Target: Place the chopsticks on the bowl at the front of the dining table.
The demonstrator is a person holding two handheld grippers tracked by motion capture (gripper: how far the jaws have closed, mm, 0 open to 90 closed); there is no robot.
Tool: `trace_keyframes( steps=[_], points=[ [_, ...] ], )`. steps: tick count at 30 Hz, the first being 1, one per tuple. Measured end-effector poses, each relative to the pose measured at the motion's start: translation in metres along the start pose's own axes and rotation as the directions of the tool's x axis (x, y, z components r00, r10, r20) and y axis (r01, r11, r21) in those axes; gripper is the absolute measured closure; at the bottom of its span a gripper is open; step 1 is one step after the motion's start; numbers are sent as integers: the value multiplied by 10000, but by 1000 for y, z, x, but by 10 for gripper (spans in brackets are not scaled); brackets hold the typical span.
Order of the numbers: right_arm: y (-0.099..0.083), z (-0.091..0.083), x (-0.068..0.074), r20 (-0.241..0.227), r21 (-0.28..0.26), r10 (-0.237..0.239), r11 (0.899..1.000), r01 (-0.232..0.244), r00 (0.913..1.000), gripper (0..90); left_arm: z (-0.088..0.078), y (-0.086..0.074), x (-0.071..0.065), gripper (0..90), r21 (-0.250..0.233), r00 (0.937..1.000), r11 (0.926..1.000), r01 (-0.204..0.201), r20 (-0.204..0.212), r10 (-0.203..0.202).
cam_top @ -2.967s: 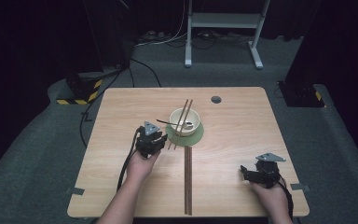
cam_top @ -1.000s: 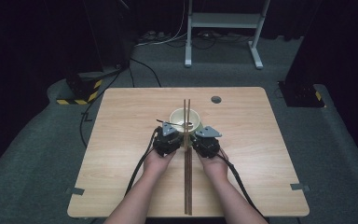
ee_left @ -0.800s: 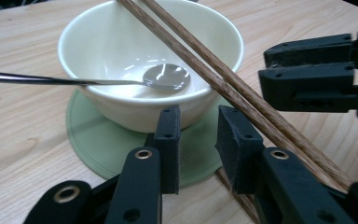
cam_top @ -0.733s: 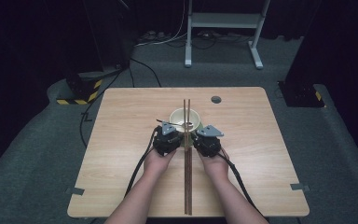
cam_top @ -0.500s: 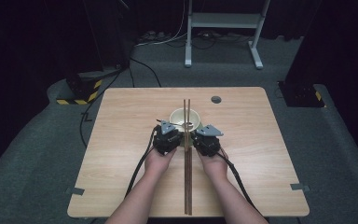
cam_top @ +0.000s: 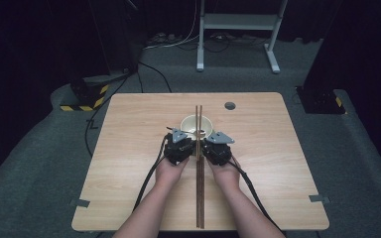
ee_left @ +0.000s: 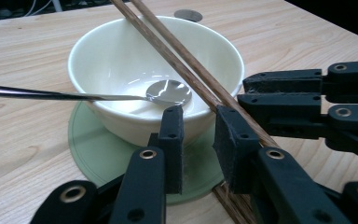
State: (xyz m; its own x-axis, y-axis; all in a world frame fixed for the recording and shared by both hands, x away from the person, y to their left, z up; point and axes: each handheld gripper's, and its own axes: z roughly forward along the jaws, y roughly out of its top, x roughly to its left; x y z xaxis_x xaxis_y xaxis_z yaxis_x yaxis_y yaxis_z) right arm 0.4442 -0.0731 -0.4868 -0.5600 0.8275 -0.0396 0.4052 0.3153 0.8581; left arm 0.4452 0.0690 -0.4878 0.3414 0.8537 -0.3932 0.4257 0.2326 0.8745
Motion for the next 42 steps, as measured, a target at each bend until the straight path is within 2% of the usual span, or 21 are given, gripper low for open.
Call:
trace_keyframes(
  steps=[3,9,12,17,27,34,36,37,38,39,42],
  points=[
    [0,0,1,-3,6,-52,10000,52,10000,770,-1,-1,0,724,126,9999,9999,-119,-26,119],
    [-1,0,1,42,38,-74,10000,74,10000,770,0,-2,-2,729,15,10000,10000,42,17,-42],
    [-1,0,2,50,58,-29,10000,29,10000,770,-1,-2,-2,729,53,10000,10000,-9,3,9],
    [-1,-1,2,88,27,-210,9998,210,9997,770,-1,-2,-1,729,101,10000,9999,-62,-4,62],
    [-2,0,3,147,84,-3,10000,2,9999,765,0,-2,-1,731,49,10000,10000,-27,1,27],
    [-3,0,2,188,63,-113,9999,112,9998,756,-1,-2,0,730,92,9999,9999,-54,-100,55],
    [-3,0,3,200,82,-24,10000,23,9998,753,-2,-2,2,728,168,9998,9997,-167,-128,169],
    [-4,0,2,252,27,-135,9999,134,9996,752,-2,-2,1,728,55,9999,10000,-17,-127,17],
    [-4,-1,1,238,38,-145,9999,145,9996,751,-4,-2,2,728,62,9999,10000,-44,-141,45],
    [-5,-2,1,285,20,-66,10000,66,9996,750,-6,-3,3,727,112,9998,9997,-195,-66,196],
    [-9,-9,-1,330,-32,-59,10000,60,9994,748,-17,-10,1,720,-64,9995,9995,-306,10,306]
  ],
)
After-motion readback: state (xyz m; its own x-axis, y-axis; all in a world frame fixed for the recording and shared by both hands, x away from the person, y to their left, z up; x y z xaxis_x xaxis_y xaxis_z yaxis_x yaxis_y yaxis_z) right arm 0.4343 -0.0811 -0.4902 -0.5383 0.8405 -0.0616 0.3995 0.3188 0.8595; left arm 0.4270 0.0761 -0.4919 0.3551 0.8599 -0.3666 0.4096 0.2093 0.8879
